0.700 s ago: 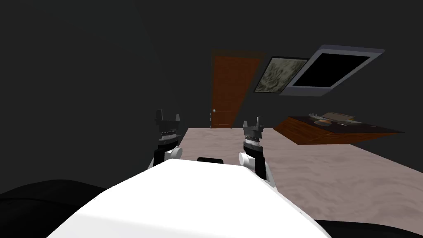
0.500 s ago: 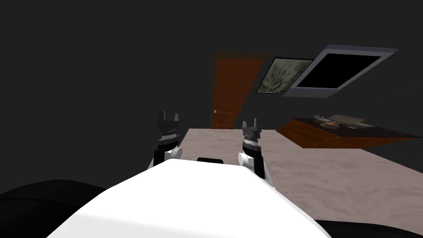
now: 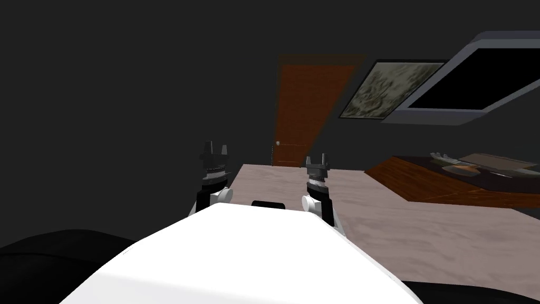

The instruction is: Pull the door open

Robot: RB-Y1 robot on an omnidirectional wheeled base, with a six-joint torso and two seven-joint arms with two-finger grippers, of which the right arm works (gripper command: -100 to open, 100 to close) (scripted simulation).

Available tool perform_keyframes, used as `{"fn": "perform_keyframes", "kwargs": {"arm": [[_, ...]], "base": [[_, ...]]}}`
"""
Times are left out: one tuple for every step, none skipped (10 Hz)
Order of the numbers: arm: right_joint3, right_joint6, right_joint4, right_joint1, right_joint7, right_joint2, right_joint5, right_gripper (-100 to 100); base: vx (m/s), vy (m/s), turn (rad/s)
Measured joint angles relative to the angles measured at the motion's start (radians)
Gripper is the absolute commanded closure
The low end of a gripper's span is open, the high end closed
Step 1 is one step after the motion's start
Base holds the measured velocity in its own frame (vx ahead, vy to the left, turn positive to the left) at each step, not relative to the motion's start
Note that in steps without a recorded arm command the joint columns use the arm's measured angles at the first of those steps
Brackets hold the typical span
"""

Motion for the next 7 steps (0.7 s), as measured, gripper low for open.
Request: {"fn": "perform_keyframes", "kwargs": {"arm": [[0.011,-0.012,0.021,-0.003,-0.015,-0.007,-0.023,-100],[0.020,-0.027,0.044,-0.005,-0.029,-0.014,-0.044,-100],[0.024,-0.036,0.056,-0.005,-0.043,-0.022,-0.063,-100],[0.036,-0.047,0.078,-0.008,-0.058,-0.028,-0.088,-100],[0.047,-0.064,0.098,-0.004,-0.075,-0.037,-0.111,-100],[0.052,-0.077,0.120,-0.011,-0.089,-0.044,-0.132,-100],[0.058,-0.085,0.137,-0.014,-0.102,-0.050,-0.152,-100]], "base": [[0.146,0.003,0.123],[0.115,-0.005,0.109],[0.130,-0.016,0.167],[0.130,-0.001,0.117],[0.117,0.015,0.081],[0.109,0.002,0.107],[0.098,-0.004,0.116]]}}
